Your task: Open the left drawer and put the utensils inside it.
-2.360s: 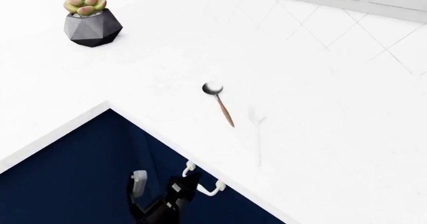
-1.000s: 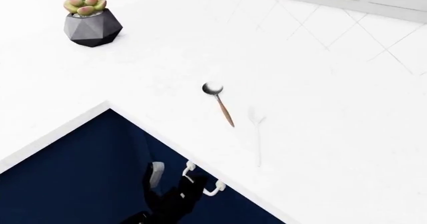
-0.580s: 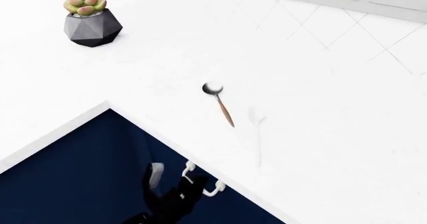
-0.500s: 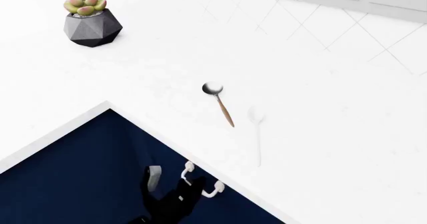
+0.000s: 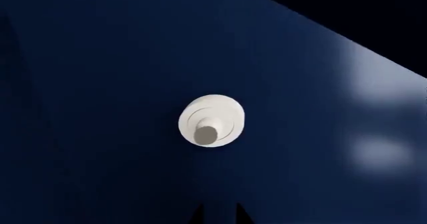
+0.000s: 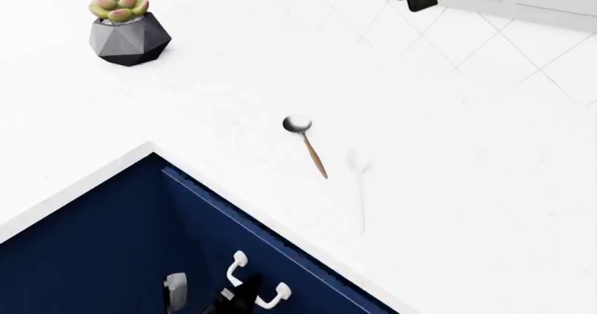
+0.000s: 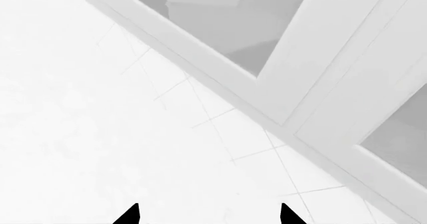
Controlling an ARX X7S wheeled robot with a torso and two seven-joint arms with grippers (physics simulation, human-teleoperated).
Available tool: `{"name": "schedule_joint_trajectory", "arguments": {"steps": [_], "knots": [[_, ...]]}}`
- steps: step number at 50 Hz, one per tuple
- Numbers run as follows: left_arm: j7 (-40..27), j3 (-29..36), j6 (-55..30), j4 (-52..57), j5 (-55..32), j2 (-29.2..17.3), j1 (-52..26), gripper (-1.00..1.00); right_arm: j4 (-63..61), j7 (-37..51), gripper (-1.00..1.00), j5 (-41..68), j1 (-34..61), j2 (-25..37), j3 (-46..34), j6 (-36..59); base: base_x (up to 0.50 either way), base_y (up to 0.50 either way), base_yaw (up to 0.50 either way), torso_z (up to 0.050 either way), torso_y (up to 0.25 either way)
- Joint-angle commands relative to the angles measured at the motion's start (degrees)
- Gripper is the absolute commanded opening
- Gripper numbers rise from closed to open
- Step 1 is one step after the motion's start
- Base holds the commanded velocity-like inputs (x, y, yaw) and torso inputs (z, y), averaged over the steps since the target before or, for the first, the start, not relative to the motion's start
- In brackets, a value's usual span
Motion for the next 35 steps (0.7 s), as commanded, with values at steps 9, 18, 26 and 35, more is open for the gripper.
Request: {"name": "schedule_joint_trajectory", "arguments": {"steps": [9,18,26,35], "knots": [[-3.26,-0.13,4.96,15.02,3.66,-5.28,20.52,-1.00,-0.32,0.23,1.00,-0.14,-0.80,0.47,-0.08,-0.24,0.00,0.00,0.00,0.000,0.000],[3.36,-1.11,8.96,15.60,5.42,-7.21,29.50,-1.00,-0.97,0.50,1.00,-0.21,-1.35,0.60,-0.28,-0.19,0.00,0.00,0.00,0.000,0.000],[9.63,-3.65,13.65,15.27,5.56,-7.81,37.75,-1.00,-1.18,0.83,1.00,0.03,-0.84,0.84,0.04,0.22,0.00,0.00,0.00,0.000,0.000],[18.87,-4.17,16.65,6.99,5.71,-6.31,40.59,-1.00,-1.14,0.72,1.00,-0.08,-0.61,0.77,-0.03,0.29,0.00,0.00,0.00,0.000,0.000]]}}
